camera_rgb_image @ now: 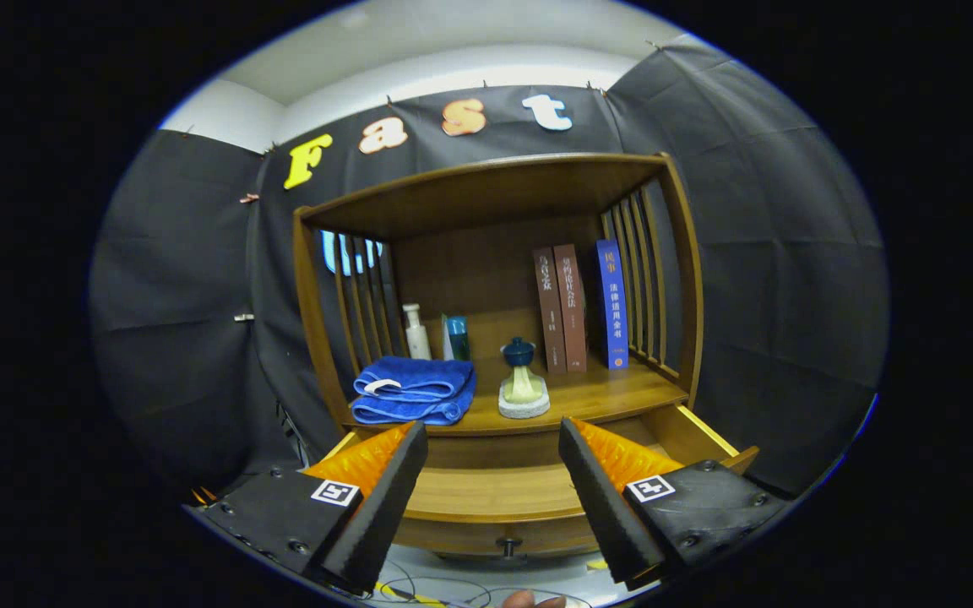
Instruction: Pull open the drawer, take out the items inside it, and place them on the countertop above the cabinet.
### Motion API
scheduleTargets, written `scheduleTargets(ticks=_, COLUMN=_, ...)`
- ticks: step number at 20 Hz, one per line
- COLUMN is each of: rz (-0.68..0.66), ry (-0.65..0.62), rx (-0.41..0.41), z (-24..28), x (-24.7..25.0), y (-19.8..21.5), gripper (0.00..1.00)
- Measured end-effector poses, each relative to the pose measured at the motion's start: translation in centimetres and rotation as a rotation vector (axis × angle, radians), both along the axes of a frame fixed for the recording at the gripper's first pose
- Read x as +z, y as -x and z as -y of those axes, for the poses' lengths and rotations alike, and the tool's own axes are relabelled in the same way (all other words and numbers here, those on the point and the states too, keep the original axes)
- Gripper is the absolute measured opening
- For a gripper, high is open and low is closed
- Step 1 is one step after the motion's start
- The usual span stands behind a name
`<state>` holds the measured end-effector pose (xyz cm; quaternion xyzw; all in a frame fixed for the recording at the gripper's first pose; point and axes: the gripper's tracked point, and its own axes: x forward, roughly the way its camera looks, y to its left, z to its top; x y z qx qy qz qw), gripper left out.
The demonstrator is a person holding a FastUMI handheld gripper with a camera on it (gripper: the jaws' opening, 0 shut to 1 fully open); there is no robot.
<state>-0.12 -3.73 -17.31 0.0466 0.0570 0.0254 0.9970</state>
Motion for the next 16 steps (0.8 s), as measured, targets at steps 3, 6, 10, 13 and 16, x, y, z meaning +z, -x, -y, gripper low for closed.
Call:
scheduleTargets(ticks=3, rz=0.029, ry=0.028, rx=-0.032, z=0.2, x=-4.0, y=2.4, gripper=0.99)
scheduleTargets(ticks=6, rz=0.034, ry=0.016, rx=-0.067, z=0.8, x=-8.4, y=3.2, gripper=0.99)
scheduleTargets(ticks=10, rz=0.028, ry=0.106, rx=-0.045, z=0.6, x=-13.4, y=2.4, gripper=0.99)
scheduleTargets(ticks=13, rz=-0.002, ry=0.123, rx=-0.040, z=0.3, x=-15.8, y=1.6, gripper=0.99)
scheduleTargets(ticks=16, rz=-0.012, ry=0.142, rx=-0.052, z=0.1, x=-17.0, y=0.8, gripper=1.00)
